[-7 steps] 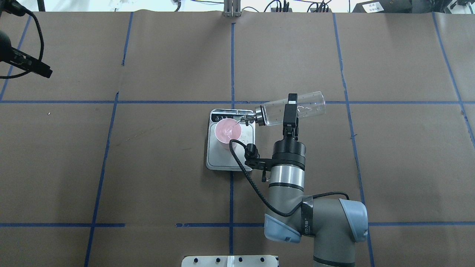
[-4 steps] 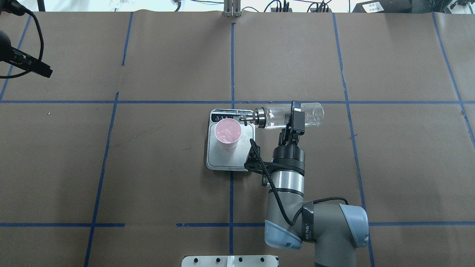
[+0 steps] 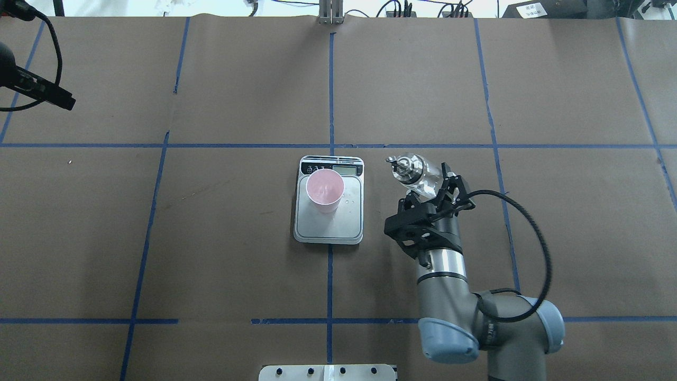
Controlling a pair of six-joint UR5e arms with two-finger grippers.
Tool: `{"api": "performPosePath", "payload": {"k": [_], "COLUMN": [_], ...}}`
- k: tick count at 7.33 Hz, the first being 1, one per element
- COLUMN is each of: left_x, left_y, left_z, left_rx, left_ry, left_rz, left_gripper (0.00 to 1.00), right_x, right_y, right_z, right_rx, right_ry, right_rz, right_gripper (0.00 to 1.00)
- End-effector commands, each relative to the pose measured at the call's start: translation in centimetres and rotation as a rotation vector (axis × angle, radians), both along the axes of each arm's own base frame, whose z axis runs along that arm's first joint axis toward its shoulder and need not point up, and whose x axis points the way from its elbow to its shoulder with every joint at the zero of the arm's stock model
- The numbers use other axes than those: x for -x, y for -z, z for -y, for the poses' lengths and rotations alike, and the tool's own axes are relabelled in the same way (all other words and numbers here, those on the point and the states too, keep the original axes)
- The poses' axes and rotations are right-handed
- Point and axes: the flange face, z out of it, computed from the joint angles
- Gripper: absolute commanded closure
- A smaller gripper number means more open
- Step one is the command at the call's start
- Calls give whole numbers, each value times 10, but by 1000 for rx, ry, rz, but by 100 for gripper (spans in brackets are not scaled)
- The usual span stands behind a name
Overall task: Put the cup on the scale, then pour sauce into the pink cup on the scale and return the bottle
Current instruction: 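Turn the bottle upright and carry it back with the right gripper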
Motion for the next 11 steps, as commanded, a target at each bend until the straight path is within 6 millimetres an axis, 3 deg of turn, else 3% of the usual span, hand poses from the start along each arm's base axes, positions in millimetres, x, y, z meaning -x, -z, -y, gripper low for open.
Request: {"api": "performPosePath", "payload": {"k": [1, 4, 6, 9, 11], "left_x": [0, 0, 0, 0, -1], "left_y": [3, 5, 7, 8, 9], "left_z": [0, 1, 2, 2, 2], "left_rx": [-4, -8, -12, -13, -14], "left_ry": [3, 3, 5, 5, 5], "left_rz": [-2, -4, -4, -4, -5], "left_gripper": [23, 23, 23, 23, 23], "right_x": [-48, -62, -79, -71, -65], "right_y": [-63, -86, -120, -147, -144], "right_z": [-3, 6, 12, 14, 17], "right_rx": [28, 112, 144, 151, 146], "right_ry": [-31, -126, -166, -186, -190], "right_rz": [274, 590, 604, 586, 592], "right_gripper": [100, 100, 100, 100, 100]}}
